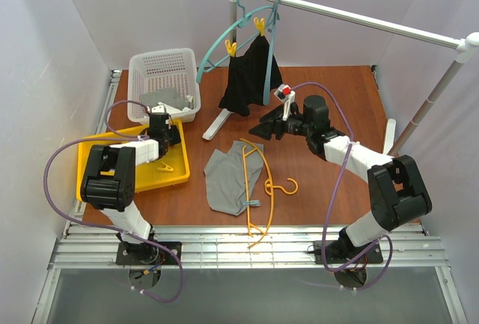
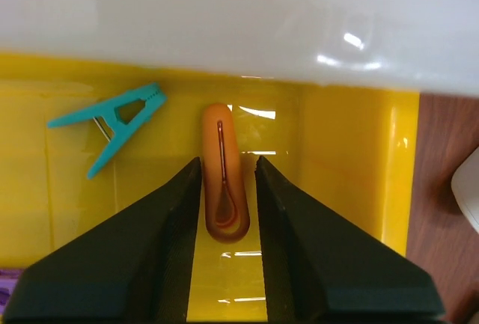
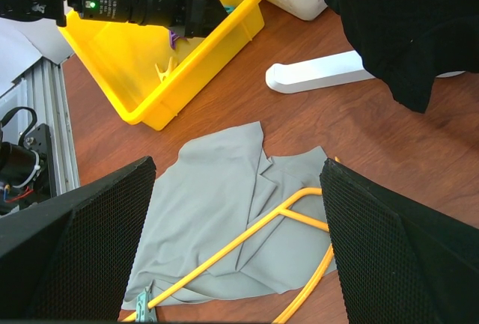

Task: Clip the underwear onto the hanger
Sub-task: Pick up the clamp from the bin.

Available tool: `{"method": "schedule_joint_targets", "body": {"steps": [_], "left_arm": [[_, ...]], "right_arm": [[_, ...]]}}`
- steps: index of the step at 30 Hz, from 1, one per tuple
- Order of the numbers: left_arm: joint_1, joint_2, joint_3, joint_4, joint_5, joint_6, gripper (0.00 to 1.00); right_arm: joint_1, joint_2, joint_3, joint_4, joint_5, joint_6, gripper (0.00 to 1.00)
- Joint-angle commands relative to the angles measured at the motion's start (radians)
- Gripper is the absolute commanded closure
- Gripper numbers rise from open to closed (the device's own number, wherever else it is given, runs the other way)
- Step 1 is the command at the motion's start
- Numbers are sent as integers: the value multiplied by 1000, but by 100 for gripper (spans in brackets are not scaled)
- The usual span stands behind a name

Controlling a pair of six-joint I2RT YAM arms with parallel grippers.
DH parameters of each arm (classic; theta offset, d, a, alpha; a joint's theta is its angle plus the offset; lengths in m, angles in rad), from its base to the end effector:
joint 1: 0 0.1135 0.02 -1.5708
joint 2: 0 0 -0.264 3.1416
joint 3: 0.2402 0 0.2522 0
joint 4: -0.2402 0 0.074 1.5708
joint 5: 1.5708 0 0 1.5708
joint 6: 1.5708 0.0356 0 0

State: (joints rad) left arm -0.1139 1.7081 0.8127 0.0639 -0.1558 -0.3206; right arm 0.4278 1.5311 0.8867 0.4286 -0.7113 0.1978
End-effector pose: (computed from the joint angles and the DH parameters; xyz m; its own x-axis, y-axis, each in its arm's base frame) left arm 0.3282 -0.0320 0.1407 -0.6994 -0.2333 -0.6756 -0.2234 0.9692 -0.1035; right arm 0.2997 0.1622 0.2565 -0.3668 -0.0036 -0.9303 -0.8387 0.4339 0.3290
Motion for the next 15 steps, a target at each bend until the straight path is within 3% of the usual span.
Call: {"method": "schedule_joint_targets", "body": {"steps": [1, 4, 10, 15], "left_arm": [[-6, -36, -29, -56, 13, -3, 77], [-6, -18, -15, -58, 19, 0, 87], [-9, -42, -20, -58, 3, -14, 98], [-21, -192, -85, -58, -42, -38, 100]], "right_arm": [[5, 14, 32, 38, -17, -12, 19], [6, 20, 34, 38, -24, -8, 19], [6, 11, 29, 36, -19, -12, 19], [9, 4, 26, 39, -36, -9, 19]]}}
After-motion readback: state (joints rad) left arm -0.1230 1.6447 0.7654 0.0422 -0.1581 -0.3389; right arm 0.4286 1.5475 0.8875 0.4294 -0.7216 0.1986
